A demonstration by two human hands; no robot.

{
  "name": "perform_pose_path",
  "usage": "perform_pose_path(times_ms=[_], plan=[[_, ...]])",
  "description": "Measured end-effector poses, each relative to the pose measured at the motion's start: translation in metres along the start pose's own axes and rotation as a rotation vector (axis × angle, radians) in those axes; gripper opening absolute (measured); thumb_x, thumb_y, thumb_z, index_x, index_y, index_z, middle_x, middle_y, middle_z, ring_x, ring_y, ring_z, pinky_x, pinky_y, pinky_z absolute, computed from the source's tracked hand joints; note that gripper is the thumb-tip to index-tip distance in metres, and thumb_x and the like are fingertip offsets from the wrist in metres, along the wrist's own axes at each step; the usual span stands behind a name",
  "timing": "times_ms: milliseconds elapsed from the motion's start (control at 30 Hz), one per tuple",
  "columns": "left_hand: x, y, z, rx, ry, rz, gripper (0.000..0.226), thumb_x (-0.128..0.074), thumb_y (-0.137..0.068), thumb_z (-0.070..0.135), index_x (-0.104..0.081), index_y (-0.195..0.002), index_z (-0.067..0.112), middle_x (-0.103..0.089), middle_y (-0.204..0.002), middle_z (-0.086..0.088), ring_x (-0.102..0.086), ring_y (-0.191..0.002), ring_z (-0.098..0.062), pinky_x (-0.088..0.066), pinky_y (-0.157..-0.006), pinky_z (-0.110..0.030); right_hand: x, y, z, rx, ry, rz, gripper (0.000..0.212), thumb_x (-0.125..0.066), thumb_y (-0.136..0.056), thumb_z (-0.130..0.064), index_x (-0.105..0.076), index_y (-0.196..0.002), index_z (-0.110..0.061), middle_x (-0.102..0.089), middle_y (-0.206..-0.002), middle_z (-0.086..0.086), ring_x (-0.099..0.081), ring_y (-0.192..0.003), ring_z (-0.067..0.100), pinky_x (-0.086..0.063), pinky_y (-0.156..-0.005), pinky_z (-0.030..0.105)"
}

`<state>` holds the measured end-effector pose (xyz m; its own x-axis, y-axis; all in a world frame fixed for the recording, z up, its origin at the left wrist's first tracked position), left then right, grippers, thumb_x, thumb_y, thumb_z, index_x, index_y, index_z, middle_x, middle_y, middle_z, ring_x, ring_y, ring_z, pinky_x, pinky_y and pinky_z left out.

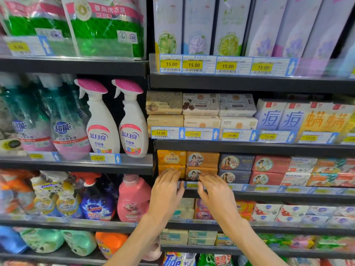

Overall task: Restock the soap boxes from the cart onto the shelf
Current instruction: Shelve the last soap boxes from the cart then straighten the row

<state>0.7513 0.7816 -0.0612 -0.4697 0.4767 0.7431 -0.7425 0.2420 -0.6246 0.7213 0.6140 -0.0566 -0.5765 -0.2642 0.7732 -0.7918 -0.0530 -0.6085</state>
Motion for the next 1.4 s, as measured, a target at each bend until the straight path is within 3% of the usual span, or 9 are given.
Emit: perform_pose_path(times_ms=[200, 700, 833, 933, 1067, 1233, 1400], plan=[[-0.002, 0.001, -0.001, 0.004, 0.022, -0.003, 0.036, -0.072, -0.087, 0.027, -0.071, -0.121, 0.014, -0.07, -0.125, -0.001, -0.062, -0.123, -0.017, -0.046, -0.109, -0.033, 0.004, 0.003, -0.004, -0.003, -0.012, 0.019, 0.027, -0.064, -0.09, -0.025, -0.074, -0.113, -0.019, -0.072, -0.118, -0.001, -0.068, -0.11, 0.011, -0.047, -0.104, 0.03], [0.0, 0.004, -0.01, 0.023, 0.029, -0.069, 0.041, -0.059, -0.094, 0.03, -0.062, -0.133, 0.017, -0.061, -0.139, 0.002, -0.054, -0.131, -0.014, -0.037, -0.117, -0.034, -0.001, 0.0, -0.019, 0.013, -0.023, -0.056, 0.036, -0.051, -0.097, -0.035, -0.066, -0.128, -0.024, -0.065, -0.132, -0.005, -0.059, -0.122, 0.005, -0.044, -0.108, 0.026], [0.02, -0.002, -0.001, -0.056, 0.042, -0.003, 0.037, -0.056, -0.094, 0.019, -0.063, -0.129, 0.016, -0.062, -0.135, 0.001, -0.053, -0.128, -0.019, -0.038, -0.115, -0.034, 0.009, -0.006, -0.031, 0.09, -0.055, 0.008, 0.034, -0.055, -0.097, -0.029, -0.066, -0.127, -0.021, -0.066, -0.129, -0.005, -0.058, -0.122, 0.009, -0.049, -0.104, 0.034], [0.039, -0.012, 0.009, -0.185, -0.009, 0.07, 0.039, -0.054, -0.09, 0.01, -0.064, -0.127, 0.011, -0.063, -0.131, -0.005, -0.054, -0.128, -0.024, -0.037, -0.116, -0.039, 0.019, -0.019, -0.043, 0.154, -0.032, 0.082, 0.033, -0.059, -0.096, -0.021, -0.064, -0.128, -0.015, -0.064, -0.13, 0.0, -0.055, -0.125, 0.016, -0.045, -0.107, 0.038], [0.055, -0.025, 0.001, -0.224, -0.141, 0.079, 0.045, -0.045, -0.087, 0.008, -0.061, -0.129, 0.007, -0.061, -0.133, -0.009, -0.047, -0.134, -0.03, -0.03, -0.119, -0.044, 0.028, -0.042, -0.057, 0.204, 0.073, 0.119, 0.03, -0.057, -0.097, -0.02, -0.063, -0.125, -0.013, -0.064, -0.124, 0.004, -0.055, -0.12, 0.025, -0.042, -0.107, 0.042], [0.063, -0.038, -0.005, -0.247, -0.329, 0.122, 0.04, -0.058, -0.082, 0.004, -0.063, -0.122, 0.006, -0.064, -0.124, -0.014, -0.052, -0.123, -0.037, -0.03, -0.119, -0.051, 0.014, -0.063, -0.052, 0.105, 0.193, 0.004, 0.029, -0.049, -0.098, -0.026, -0.062, -0.12, -0.014, -0.064, -0.122, 0.009, -0.056, -0.116, 0.03, -0.04, -0.106, 0.044], [0.062, -0.049, -0.02, -0.199, -0.456, 0.123, 0.027, -0.052, -0.085, 0.005, -0.068, -0.107, 0.004, -0.066, -0.11, -0.016, -0.056, -0.11, -0.039, -0.037, -0.11, -0.053, 0.005, -0.076, -0.055, 0.007, 0.214, -0.094, 0.034, -0.054, -0.098, -0.036, -0.065, -0.118, -0.012, -0.066, -0.121, 0.014, -0.059, -0.116, 0.037, -0.038, -0.106, 0.048]])
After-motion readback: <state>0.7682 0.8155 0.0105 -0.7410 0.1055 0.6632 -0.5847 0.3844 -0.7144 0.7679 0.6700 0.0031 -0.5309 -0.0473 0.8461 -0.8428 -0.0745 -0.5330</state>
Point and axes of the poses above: each hand's wrist, its own y-axis away from the middle knuckle, its own x-axis out of the back of the hand, z = x × y, the point moved 7 cm from there along -y, towards the middle knuckle
